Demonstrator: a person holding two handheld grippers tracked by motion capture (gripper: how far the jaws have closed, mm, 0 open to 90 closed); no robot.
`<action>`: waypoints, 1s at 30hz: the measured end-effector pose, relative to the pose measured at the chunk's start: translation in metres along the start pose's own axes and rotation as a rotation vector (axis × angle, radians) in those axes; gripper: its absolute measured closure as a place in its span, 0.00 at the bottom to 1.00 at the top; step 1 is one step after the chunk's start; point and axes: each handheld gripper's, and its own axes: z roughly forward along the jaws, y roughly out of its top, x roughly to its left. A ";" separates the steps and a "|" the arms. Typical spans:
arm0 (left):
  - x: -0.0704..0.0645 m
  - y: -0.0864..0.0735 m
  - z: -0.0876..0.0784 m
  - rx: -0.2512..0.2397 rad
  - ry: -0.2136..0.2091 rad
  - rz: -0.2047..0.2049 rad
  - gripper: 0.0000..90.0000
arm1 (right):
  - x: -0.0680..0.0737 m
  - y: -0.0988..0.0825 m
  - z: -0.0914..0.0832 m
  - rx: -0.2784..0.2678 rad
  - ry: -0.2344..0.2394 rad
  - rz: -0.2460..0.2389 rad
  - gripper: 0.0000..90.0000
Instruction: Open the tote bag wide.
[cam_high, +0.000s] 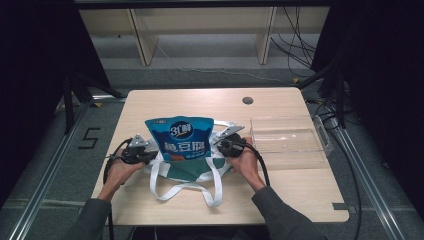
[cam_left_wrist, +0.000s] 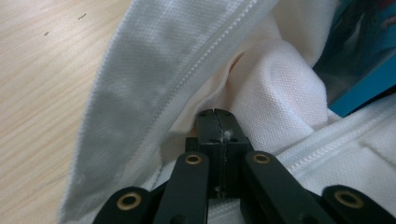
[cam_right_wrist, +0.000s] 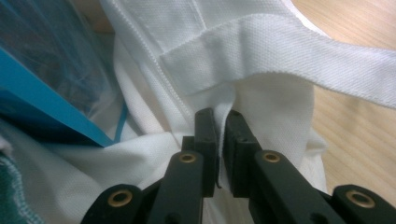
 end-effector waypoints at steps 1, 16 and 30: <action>-0.001 0.000 -0.001 0.002 0.002 -0.007 0.99 | 0.000 0.000 0.000 -0.001 0.001 0.009 0.94; -0.002 0.008 -0.032 -0.085 0.045 -0.045 0.77 | -0.010 0.012 -0.040 -0.121 -0.027 0.072 0.73; -0.018 0.002 -0.076 -0.178 0.066 -0.147 0.48 | -0.014 0.020 -0.080 -0.195 -0.009 0.046 0.60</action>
